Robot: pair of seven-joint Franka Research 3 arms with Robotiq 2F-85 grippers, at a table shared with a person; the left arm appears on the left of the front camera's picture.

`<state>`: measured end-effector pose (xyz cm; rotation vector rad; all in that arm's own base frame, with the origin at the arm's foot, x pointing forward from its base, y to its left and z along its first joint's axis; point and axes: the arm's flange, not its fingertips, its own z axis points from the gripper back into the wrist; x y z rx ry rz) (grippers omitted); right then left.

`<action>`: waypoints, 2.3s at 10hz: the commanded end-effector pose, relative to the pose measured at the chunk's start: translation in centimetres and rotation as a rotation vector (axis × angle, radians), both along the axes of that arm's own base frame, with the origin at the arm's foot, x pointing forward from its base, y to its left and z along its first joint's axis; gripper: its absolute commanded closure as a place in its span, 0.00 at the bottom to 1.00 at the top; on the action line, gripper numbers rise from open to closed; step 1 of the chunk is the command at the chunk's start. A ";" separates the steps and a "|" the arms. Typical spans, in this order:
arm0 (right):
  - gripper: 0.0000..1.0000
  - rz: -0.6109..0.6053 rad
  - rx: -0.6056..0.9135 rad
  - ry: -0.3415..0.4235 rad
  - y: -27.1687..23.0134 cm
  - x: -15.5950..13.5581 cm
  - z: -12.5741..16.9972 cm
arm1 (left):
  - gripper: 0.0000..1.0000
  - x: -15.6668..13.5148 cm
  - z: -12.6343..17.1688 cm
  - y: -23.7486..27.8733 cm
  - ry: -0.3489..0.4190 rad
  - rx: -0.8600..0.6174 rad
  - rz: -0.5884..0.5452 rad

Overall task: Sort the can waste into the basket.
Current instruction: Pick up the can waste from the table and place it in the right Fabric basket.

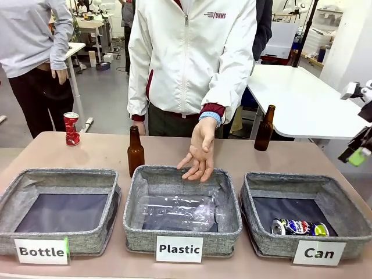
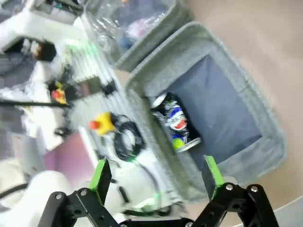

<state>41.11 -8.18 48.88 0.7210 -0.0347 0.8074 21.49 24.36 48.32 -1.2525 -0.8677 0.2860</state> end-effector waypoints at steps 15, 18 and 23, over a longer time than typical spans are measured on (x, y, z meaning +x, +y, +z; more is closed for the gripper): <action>0.00 -0.375 0.376 0.360 -6.7 -1.4 -0.4 | 0.00 0.1 0.1 0.1 -0.032 0.000 0.000; 0.00 -0.375 0.376 0.360 -6.7 -1.4 -0.4 | 0.00 0.1 0.1 0.1 -0.032 0.000 0.000; 0.00 -0.375 0.376 0.360 -6.7 -1.4 -0.4 | 0.00 0.0 0.0 0.0 0.000 0.000 -0.001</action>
